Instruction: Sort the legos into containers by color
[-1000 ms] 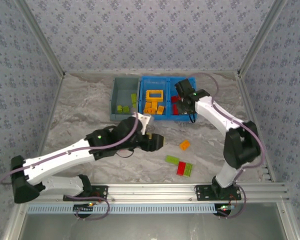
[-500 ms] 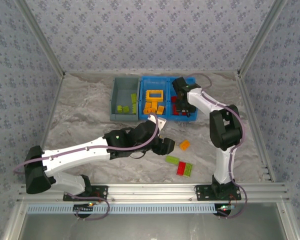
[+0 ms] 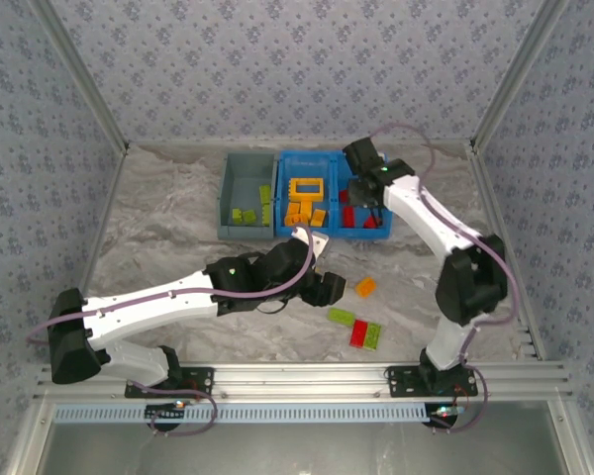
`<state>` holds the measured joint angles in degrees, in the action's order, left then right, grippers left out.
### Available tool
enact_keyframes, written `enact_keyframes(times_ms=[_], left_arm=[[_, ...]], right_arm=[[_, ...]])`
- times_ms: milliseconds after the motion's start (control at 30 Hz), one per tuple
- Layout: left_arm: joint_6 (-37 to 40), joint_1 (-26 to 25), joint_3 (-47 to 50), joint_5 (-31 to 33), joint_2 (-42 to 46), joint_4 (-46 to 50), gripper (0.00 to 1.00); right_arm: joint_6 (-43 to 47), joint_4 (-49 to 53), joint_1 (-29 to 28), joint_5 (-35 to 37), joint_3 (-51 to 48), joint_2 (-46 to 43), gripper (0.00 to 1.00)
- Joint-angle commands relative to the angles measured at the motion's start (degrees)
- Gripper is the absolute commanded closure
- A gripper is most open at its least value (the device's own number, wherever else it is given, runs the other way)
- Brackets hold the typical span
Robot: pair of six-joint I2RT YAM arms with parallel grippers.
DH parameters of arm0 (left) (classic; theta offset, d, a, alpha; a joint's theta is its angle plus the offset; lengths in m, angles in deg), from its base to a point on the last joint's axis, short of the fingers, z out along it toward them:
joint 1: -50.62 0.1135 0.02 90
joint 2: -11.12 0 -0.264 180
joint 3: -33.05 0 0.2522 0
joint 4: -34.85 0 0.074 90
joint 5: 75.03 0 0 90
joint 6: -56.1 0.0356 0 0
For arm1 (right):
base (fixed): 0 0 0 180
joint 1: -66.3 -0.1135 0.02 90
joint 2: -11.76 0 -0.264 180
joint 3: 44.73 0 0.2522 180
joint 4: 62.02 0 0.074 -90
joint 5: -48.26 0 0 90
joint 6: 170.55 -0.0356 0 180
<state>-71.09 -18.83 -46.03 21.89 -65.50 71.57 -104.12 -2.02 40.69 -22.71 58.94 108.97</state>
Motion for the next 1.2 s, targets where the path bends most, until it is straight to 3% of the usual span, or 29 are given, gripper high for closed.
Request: enact_keyframes(times_ms=[0, 233, 367, 567, 867, 1167], left_arm=[[2.48, -0.41, -4.02, -0.99, -2.52, 2.70, 0.29], [6.50, -1.12, -7.43, -1.80, -9.79, 6.21, 0.28], [10.24, -1.12, -11.95, -2.66, -15.50, 8.67, 0.27], [15.67, -1.21, -21.54, -1.87, -28.72, 12.30, 0.24], [19.59, -0.80, -38.16, 0.65, -46.67, 18.56, 0.21], [19.91, 1.16, -43.90, -1.26, -55.12, 20.02, 0.26]], right_arm=[[-1.02, 2.94, -1.18, 3.12, -1.27, -8.94, 0.41], [-6.15, 9.13, -2.13, -1.60, -13.32, -29.54, 0.38], [-9.04, 14.21, -1.66, -6.88, -17.98, -41.31, 0.31], [-13.61, 18.22, -1.68, -14.73, -20.21, -51.31, 0.22], [-16.30, 22.25, -1.55, -14.52, -14.40, -58.61, 0.12], [-17.16, 21.10, -1.55, -16.07, -15.70, -60.69, 0.11]])
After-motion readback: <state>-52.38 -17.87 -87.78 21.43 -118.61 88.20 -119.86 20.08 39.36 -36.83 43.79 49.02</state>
